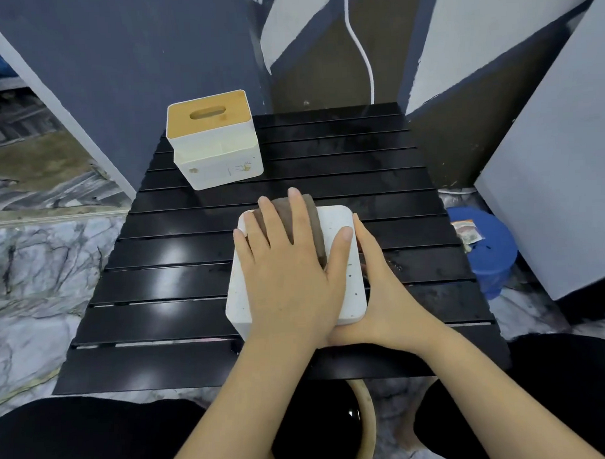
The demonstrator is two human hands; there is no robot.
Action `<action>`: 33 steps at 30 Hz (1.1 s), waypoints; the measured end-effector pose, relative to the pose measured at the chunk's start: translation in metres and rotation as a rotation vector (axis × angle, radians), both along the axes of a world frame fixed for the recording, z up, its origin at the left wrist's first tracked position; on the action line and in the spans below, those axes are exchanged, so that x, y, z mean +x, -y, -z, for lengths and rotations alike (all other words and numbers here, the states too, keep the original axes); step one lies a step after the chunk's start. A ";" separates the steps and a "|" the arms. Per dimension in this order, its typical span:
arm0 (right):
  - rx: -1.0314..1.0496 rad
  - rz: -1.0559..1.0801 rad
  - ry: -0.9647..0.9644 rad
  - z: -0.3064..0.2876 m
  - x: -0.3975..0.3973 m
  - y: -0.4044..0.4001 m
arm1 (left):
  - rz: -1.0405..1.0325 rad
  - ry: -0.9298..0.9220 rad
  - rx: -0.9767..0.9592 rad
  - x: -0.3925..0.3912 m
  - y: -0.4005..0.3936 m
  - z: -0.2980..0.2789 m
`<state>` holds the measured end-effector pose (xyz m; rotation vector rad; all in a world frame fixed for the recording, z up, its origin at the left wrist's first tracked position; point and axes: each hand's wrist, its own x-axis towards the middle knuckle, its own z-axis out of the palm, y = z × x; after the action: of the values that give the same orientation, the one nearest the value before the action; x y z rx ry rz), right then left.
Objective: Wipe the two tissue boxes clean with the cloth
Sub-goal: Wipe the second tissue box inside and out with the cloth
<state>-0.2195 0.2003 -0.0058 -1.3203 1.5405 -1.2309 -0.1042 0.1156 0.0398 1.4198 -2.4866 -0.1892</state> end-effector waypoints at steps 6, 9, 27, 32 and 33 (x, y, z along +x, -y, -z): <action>-0.058 -0.021 0.036 0.003 -0.001 0.001 | 0.215 -0.074 0.049 0.000 0.002 0.003; -0.074 -0.032 0.033 0.002 -0.002 0.002 | 0.349 -0.141 0.088 0.007 0.001 -0.001; -0.126 0.005 -0.104 0.009 -0.008 0.002 | 0.770 -0.458 0.171 0.074 -0.008 0.002; -0.128 0.011 -0.113 0.009 -0.006 0.000 | 0.637 -0.547 -0.052 0.104 -0.002 0.014; -0.131 0.013 -0.119 0.009 -0.006 0.000 | 0.609 -0.549 -0.065 0.111 0.001 0.015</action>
<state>-0.2251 0.2003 -0.0144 -1.4941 1.5752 -1.3007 0.0065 0.1147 0.0244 0.4502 -2.3266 -0.5277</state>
